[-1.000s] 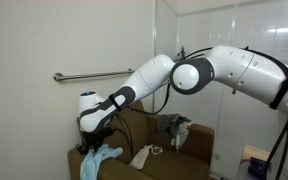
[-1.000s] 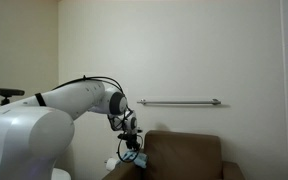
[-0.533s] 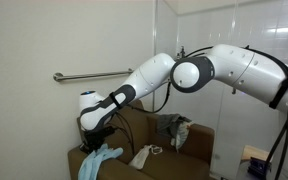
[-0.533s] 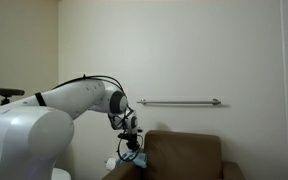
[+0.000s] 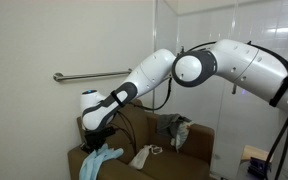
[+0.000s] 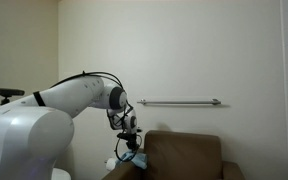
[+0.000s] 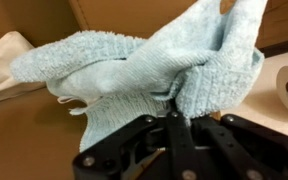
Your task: Pick up all the clothes and place them on the sofa arm
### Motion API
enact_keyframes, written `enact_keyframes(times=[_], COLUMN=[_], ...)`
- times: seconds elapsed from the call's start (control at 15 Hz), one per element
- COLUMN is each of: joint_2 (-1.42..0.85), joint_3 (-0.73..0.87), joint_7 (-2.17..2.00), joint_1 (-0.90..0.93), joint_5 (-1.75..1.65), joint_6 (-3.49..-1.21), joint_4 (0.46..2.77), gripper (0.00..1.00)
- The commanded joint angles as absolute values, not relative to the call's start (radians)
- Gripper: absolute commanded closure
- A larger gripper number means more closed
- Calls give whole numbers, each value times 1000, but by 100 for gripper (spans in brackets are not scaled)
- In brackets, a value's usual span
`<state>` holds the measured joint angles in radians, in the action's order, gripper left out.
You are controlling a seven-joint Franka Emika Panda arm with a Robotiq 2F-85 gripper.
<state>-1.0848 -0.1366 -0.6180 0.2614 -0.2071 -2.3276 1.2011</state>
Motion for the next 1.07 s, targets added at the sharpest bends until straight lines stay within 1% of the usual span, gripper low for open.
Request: enact_keyframes(times=[0.0,0.2,0.33,0.4,0.6,0.87,1.0], joint_2=[-931,-868,-799,-741,-676,-547,-480], joint_3=[-77,19,60,88,137,167,176], joint_7=[-797,-906,-955,-971,-1006,-999,-987], joint_1=[313,410,441,435,416,322,266], joint_5=[-230,-183,-193,-199,-211,-207,-214], joint_6=[-2425,-2457,-2399,-2361,-2208,-2023,-1966], joint_4=[1436,1532,1597,1638,1637,1659,1683], gripper=[99,99,99,99,99,99,99])
